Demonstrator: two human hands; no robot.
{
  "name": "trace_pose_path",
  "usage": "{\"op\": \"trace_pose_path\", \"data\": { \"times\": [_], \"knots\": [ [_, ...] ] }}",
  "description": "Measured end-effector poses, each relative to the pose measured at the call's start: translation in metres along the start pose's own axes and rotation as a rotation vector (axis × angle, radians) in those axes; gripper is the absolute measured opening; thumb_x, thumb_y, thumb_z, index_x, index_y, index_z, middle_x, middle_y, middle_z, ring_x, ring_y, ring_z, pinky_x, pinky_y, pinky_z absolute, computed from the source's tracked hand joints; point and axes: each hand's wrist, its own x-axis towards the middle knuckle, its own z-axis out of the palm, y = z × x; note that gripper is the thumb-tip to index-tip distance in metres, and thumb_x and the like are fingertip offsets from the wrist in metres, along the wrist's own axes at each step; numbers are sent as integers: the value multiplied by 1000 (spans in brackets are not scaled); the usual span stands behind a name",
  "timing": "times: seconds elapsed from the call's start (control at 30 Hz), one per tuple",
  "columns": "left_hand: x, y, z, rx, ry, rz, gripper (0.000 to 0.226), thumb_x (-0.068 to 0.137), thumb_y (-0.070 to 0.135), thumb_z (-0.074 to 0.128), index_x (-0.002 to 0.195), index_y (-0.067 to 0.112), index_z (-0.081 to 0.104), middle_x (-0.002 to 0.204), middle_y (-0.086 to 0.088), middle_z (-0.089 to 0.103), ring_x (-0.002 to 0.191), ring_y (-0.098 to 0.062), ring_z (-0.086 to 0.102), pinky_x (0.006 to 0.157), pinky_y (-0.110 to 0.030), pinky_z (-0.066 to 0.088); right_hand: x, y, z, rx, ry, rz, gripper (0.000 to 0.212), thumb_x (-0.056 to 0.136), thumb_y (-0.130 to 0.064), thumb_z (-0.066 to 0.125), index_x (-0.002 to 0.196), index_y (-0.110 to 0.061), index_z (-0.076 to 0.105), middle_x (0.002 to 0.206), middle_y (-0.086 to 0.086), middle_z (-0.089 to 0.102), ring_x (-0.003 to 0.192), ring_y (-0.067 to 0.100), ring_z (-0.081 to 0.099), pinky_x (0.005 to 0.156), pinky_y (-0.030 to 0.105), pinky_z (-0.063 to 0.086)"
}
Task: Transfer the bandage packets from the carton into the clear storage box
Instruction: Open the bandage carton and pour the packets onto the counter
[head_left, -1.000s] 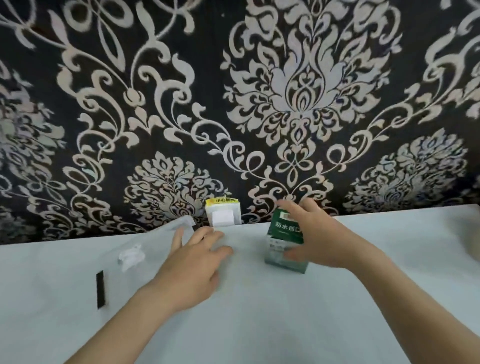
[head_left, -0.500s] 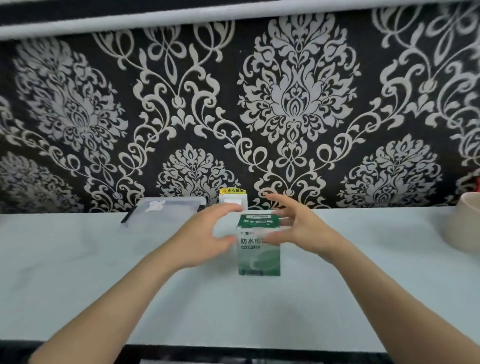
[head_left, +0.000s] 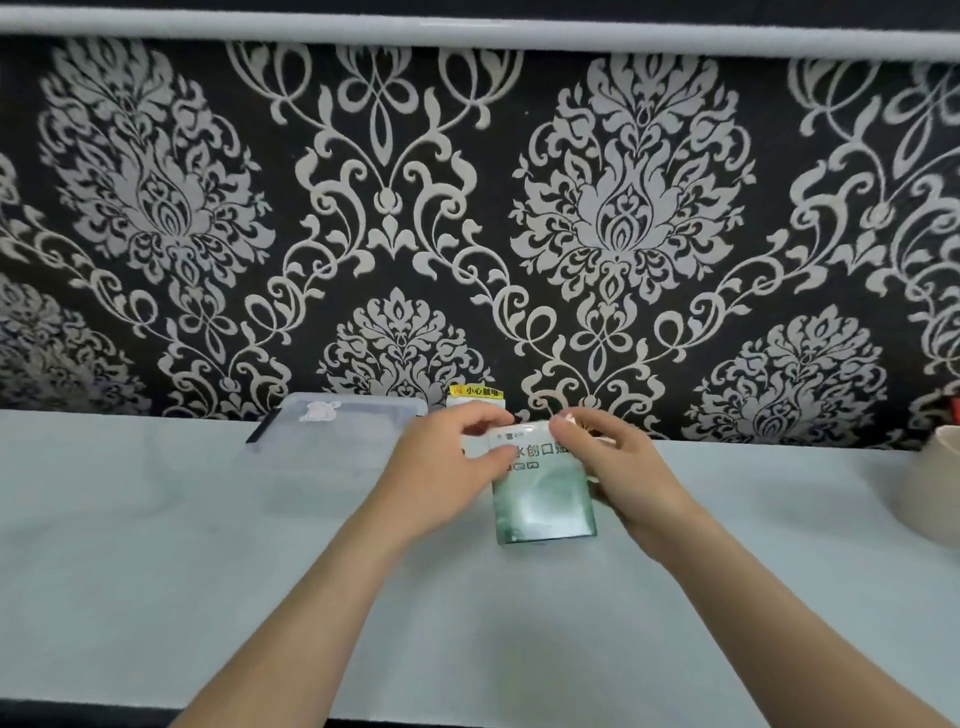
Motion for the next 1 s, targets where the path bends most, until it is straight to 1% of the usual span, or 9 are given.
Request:
{"op": "trace_pose_path", "data": {
  "times": [0.07,0.13,0.17,0.23,0.37,0.53,0.7,0.83,1.0],
  "knots": [
    [6,-12,-20,404,-70,33,45,78,42,71,121,42,57,127,17,56,121,-9,48,97,-33,44,9,6,-2,-25,39,-72,34,82,-30,75,114,-22,65,89,1,70,78,9,71,67,22,56],
    [6,-29,-31,748,-361,-72,75,76,45,71,142,41,35,157,8,21,144,-17,17,114,-39,25,18,15,-3,-87,70,-109,35,82,-30,75,115,-25,65,94,2,66,80,10,69,74,26,58],
    [4,-37,-31,843,-459,-112,82,78,40,70,147,40,26,161,6,4,147,-18,3,119,-42,14,23,19,-2,-116,81,-111,35,81,-33,75,114,-27,66,98,3,65,84,12,69,78,31,58],
    [3,-45,-25,866,-437,-118,77,85,17,62,149,37,24,162,1,-7,149,-18,-5,120,-44,4,31,24,-1,-150,86,-114,26,82,-36,74,106,-28,69,99,2,67,84,12,67,84,38,58],
    [8,-41,-5,808,-222,-107,70,89,-1,51,149,28,30,162,-5,6,147,-27,16,117,-40,21,30,25,-2,-132,13,-90,14,92,-30,63,92,-20,72,80,-5,67,70,5,63,65,22,55],
    [13,-33,10,806,2,-62,50,93,25,58,141,30,44,150,3,41,131,-25,44,101,-37,40,24,22,-4,-53,-96,34,26,96,-31,56,90,-10,69,80,-2,71,57,-1,64,47,11,45],
    [21,-20,23,277,92,149,26,86,31,70,111,30,71,117,19,61,114,-2,48,98,-11,31,28,15,-10,-87,-115,4,26,92,-37,62,79,-15,69,72,-5,67,58,4,61,54,15,47],
    [23,-17,38,253,45,301,19,82,26,74,101,26,76,103,17,63,103,-5,52,93,-27,44,34,16,-13,-194,-107,-72,37,89,-42,63,63,-16,58,67,7,48,64,18,48,63,33,39],
    [30,-17,46,410,19,510,21,89,27,56,89,15,74,88,5,66,84,-18,58,71,-39,53,33,14,-15,-260,-66,-126,49,88,-46,62,64,-6,49,66,8,38,63,20,36,63,33,30]
  ]
}}
